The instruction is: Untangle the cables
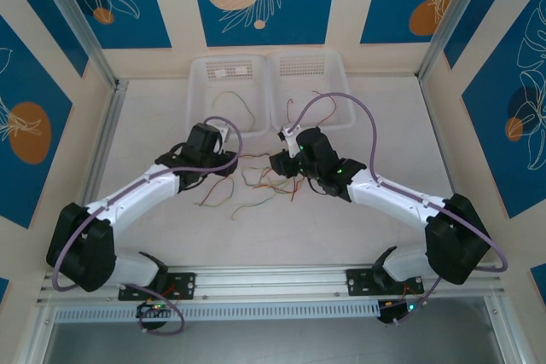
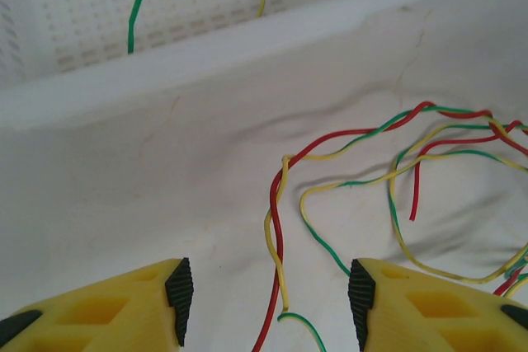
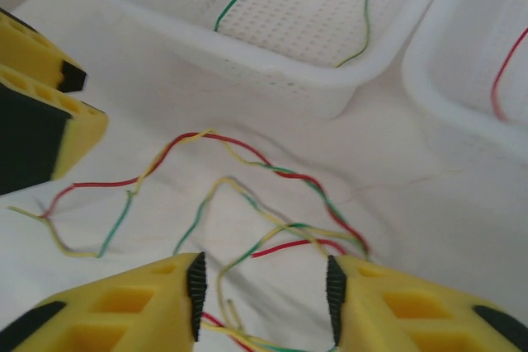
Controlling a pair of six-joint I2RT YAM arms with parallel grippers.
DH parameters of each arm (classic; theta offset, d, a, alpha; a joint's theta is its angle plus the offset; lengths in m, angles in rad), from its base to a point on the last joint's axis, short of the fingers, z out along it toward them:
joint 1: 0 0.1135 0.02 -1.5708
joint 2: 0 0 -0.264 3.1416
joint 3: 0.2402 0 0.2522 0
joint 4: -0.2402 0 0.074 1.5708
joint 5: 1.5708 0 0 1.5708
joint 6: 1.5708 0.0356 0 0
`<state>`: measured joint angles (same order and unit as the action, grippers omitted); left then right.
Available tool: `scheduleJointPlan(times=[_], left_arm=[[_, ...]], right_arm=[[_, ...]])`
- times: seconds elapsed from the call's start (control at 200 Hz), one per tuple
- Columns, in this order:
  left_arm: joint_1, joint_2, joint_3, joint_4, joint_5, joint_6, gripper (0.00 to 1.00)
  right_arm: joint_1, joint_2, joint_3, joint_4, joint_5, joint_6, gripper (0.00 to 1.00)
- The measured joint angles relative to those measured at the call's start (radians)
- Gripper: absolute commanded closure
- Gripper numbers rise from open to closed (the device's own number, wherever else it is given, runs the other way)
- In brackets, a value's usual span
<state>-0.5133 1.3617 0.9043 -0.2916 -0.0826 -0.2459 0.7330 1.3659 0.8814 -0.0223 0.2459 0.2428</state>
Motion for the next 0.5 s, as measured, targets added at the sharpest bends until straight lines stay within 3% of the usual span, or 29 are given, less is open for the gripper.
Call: scheduleJointPlan(times=[0.075,0.1,0.275,0.375,0.5], left_arm=[[0.002,0.006,0.000,-0.008,0.021,-0.001,0.47],[0.002,0.009,0.000,-0.009,0.028,0.000,0.47],[-0.003,0.041,-0.003,-0.010,0.093,0.001,0.46],[-0.028,0.042,-0.004,-0.005,0.136,0.016,0.43],[-0.071,0.042,-0.011,0.025,0.235,0.061,0.37]], right_arm=[[0.001,0.022,0.003,0.000,-0.021,0.037,0.86],[0.001,0.032,0.003,-0.002,-0.026,0.045,0.89],[-0.008,0.073,-0.006,-0.035,-0.048,0.084,0.89],[-0.023,0.070,-0.035,-0.026,-0.035,0.106,0.78],[-0.053,0.048,-0.119,0.014,-0.010,0.157,0.78]])
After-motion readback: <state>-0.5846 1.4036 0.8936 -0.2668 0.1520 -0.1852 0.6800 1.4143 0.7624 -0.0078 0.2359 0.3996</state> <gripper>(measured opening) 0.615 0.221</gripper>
